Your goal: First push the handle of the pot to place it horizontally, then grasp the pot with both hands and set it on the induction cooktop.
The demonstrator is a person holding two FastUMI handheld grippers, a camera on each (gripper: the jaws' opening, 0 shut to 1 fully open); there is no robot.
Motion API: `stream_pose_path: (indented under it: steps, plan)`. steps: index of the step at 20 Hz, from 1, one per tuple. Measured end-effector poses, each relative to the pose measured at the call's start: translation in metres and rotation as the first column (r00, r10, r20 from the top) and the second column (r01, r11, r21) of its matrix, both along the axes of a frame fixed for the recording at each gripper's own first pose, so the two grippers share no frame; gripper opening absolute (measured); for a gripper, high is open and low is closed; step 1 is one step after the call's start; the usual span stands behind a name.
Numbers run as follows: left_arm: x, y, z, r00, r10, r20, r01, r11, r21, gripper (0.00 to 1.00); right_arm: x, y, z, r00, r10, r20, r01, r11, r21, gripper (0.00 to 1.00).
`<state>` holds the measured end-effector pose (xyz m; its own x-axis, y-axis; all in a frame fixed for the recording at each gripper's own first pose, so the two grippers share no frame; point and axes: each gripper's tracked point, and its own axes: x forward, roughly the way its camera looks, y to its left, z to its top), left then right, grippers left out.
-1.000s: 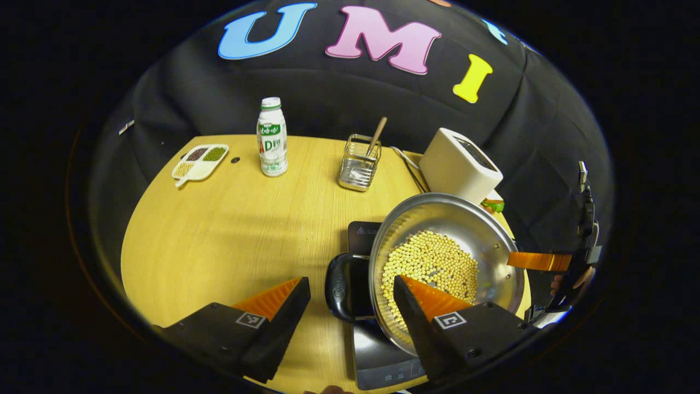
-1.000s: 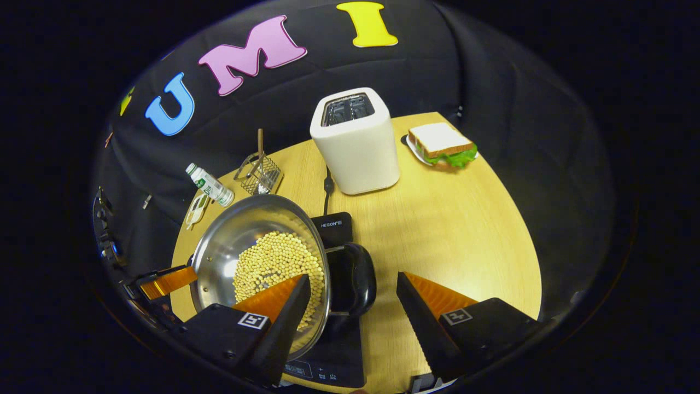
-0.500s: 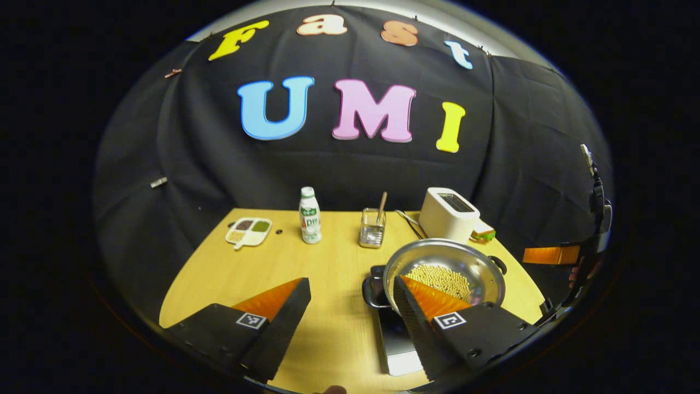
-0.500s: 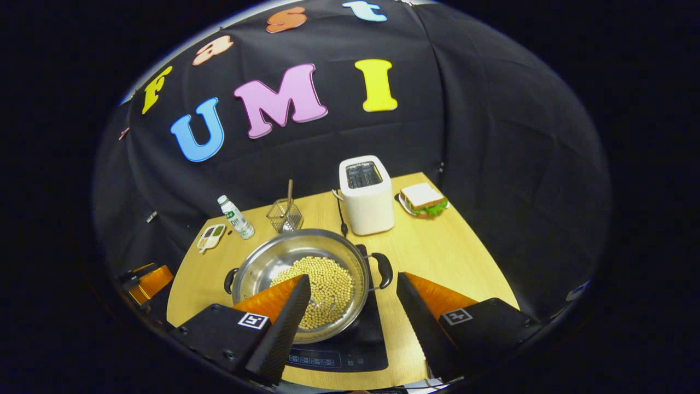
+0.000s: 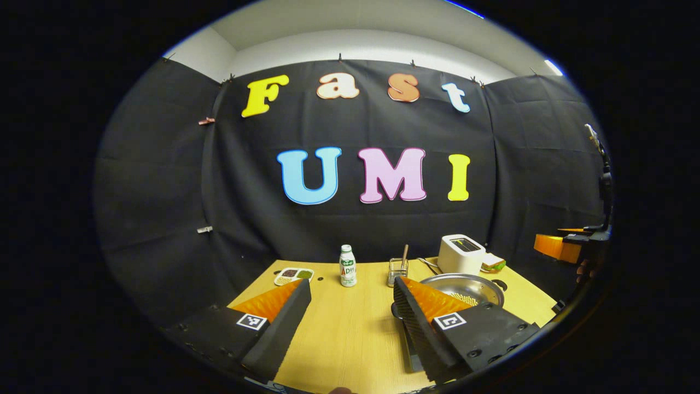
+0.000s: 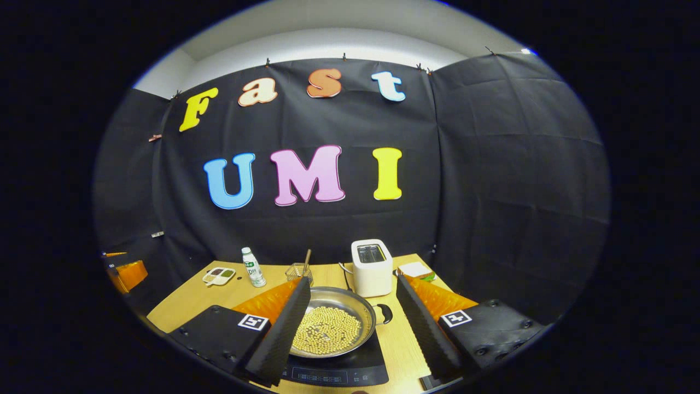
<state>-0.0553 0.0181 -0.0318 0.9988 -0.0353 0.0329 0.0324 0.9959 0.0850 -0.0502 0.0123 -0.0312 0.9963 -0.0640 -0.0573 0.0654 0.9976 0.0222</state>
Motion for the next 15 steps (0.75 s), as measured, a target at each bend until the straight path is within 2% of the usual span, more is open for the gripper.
stream_pose_path:
  steps: [4, 8, 15]
  plan:
    - [-0.041, 0.006, -0.007, 0.999, 0.032, 0.039, -0.031, 0.999, -0.018, 0.95, -0.032, 0.008, 0.016, 0.995, -0.008, 0.098, 0.009, 1.0, -0.009, 0.98]
    - [-0.061, 0.016, -0.025, 0.998, 0.053, 0.02, -0.052, 0.996, -0.072, 0.95, -0.046, 0.018, -0.003, 0.998, 0.026, 0.056, -0.027, 1.0, 0.003, 0.98]
    - [-0.076, 0.034, -0.043, 0.996, 0.082, -0.043, -0.087, 0.991, -0.101, 0.95, -0.049, 0.035, 0.006, 0.994, 0.091, 0.057, -0.092, 0.996, 0.006, 0.98]
